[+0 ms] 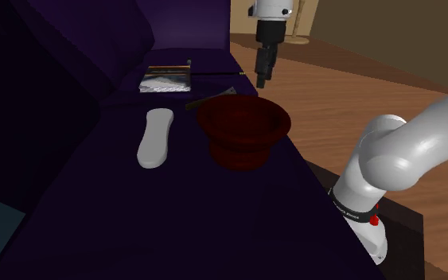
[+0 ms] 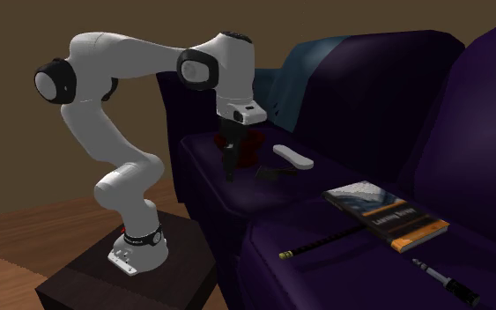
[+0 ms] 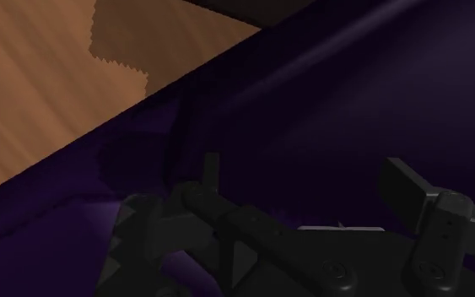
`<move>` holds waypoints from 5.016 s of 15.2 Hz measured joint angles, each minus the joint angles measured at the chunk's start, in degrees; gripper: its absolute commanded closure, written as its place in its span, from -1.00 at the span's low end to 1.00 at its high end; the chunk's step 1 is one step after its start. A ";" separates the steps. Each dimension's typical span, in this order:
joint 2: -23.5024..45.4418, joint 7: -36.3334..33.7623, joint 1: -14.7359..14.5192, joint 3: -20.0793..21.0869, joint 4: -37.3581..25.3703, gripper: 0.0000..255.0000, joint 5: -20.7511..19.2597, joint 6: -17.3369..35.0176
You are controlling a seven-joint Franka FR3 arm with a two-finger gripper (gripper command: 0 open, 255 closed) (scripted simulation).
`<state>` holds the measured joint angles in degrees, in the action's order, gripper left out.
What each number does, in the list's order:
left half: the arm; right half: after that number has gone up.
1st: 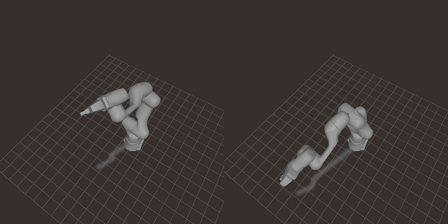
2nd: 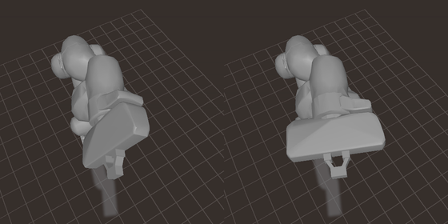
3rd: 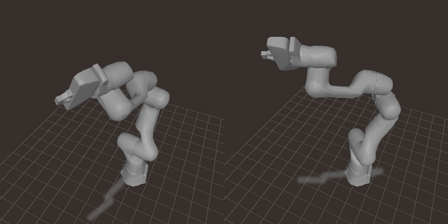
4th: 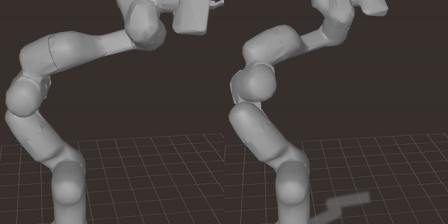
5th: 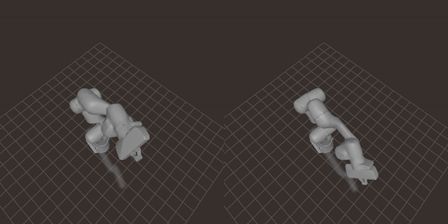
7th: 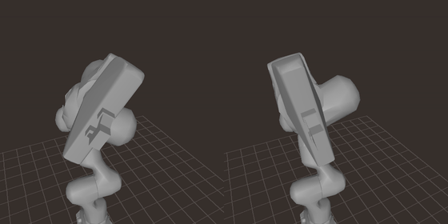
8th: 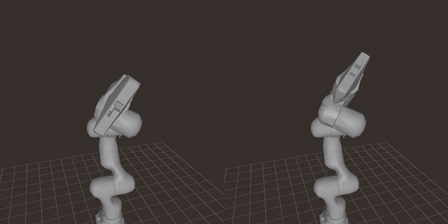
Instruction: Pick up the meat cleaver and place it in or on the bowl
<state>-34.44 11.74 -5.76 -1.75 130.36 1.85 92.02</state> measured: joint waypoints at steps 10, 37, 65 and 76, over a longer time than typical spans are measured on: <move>16.72 17.24 -8.60 3.19 -13.01 -1.00 -0.05 5.87; 19.55 20.67 -10.43 4.55 -9.79 1.00 0.00 12.50; 22.58 20.26 -10.32 4.39 -33.85 1.00 -0.23 -8.51; 17.75 14.63 -12.50 7.72 -33.95 1.00 1.11 -13.26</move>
<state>-16.69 26.38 -18.26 5.97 96.41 2.96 78.76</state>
